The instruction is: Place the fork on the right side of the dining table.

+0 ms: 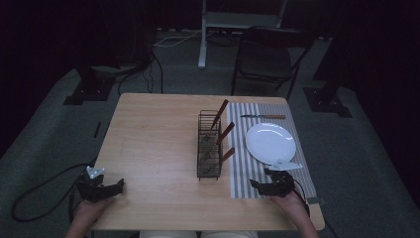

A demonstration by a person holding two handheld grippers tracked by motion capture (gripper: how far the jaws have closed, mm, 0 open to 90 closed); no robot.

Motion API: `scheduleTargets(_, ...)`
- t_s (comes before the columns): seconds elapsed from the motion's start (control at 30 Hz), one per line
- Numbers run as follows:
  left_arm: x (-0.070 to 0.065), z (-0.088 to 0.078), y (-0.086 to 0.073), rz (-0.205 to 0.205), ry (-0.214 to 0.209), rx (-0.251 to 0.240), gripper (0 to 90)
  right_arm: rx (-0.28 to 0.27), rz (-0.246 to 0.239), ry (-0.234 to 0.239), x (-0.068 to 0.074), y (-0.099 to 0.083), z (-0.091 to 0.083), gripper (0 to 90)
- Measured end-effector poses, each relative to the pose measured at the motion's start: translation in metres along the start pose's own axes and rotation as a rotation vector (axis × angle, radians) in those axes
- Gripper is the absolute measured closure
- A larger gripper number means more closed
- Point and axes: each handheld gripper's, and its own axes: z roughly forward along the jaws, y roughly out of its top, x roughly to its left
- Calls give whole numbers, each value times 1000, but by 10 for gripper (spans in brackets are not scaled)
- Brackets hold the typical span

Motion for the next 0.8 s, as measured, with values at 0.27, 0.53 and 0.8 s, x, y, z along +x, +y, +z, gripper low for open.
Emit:
scheduleTargets(0.27,0,0,0,3,0,2,8,-16,-26,17,-2,20,3,237)
scheduleTargets(0.53,0,0,0,2,0,2,8,-44,-31,31,-1,38,4,237)
scheduleTargets(0.8,0,0,0,2,0,2,8,-71,-44,41,-1,52,5,238)
